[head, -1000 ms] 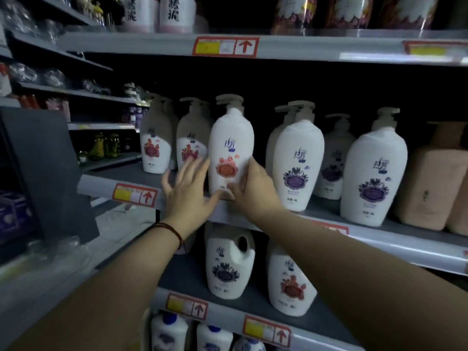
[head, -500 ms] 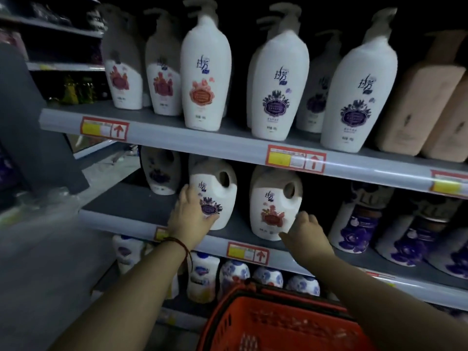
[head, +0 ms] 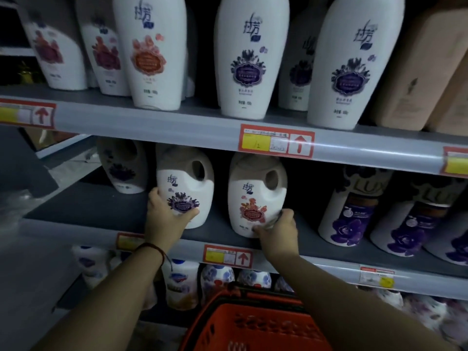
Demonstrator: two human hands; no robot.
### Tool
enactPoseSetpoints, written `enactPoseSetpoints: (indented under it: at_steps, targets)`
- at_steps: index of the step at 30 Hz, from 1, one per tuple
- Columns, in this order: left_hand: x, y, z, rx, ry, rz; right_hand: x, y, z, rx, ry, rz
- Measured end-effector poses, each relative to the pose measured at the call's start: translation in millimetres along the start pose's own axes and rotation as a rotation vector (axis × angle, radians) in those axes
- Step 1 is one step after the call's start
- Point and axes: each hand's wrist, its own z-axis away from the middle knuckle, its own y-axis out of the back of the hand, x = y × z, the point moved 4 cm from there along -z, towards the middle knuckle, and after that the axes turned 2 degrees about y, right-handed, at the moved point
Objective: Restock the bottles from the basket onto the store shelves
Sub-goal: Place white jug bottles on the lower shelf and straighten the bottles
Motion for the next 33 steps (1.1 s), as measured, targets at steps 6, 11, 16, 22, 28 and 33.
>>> enactPoseSetpoints:
  at_steps: [6, 11, 16, 22, 28, 33]
  targets:
    - [30, 3, 42, 0.099, -0.162, -0.208, -6, 5, 7, -0.057, -0.015, 0.015]
    - [75, -38, 99, -0.017, -0.7, -0.348, 10, 65, 12, 0.035, 0.153, 0.271]
    - [119, -99, 139, -0.207, -0.896, -0.357, 41, 134, 6, 0.078, 0.15, 0.475]
    - [146, -163, 164, -0.617, -0.672, -0.442, 64, 168, -10, 0.083, 0.125, 0.424]
    - [135, -228, 169, -0.957, -0.398, -0.224, 93, 170, -30, -0.075, 0.124, 0.294]
    - [123, -234, 162, -0.928, -0.292, -0.076, 104, 156, -33, -0.065, 0.108, 0.173]
